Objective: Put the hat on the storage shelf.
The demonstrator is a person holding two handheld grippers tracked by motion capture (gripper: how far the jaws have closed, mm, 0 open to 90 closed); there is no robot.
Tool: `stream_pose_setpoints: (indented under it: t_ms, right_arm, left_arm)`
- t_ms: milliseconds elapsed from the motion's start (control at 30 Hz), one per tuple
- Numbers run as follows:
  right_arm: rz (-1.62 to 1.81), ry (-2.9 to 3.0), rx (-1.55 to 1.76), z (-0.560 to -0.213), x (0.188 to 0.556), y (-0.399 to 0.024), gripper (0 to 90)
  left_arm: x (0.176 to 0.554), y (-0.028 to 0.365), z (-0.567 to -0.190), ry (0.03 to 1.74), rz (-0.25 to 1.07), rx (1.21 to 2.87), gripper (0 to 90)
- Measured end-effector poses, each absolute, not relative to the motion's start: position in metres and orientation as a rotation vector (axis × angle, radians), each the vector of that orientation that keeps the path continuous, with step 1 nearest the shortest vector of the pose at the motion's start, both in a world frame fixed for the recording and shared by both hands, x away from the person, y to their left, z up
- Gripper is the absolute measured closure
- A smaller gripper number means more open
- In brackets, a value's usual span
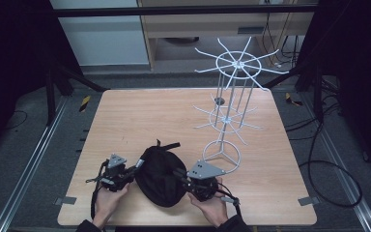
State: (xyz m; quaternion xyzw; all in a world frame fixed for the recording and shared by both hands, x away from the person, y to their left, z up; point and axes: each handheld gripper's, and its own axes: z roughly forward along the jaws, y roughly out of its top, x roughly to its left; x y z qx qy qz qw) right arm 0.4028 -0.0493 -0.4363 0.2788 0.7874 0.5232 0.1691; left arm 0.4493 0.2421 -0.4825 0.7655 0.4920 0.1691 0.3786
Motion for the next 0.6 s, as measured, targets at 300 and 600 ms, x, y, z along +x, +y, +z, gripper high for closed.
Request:
stream_pose_setpoints:
  t_ms: [300,600]
  right_arm:
    - [1.467,2.321,0.744,-0.449,0.398,-0.037,84.8]
    - [1.392,2.296,0.804,-0.456,0.398,-0.041,84.8]
  left_arm:
    - [0.454,0.242,-0.486,1.236,0.435,1.951,78.7]
    - [0.452,0.253,-0.481,1.235,0.394,1.913,63.1]
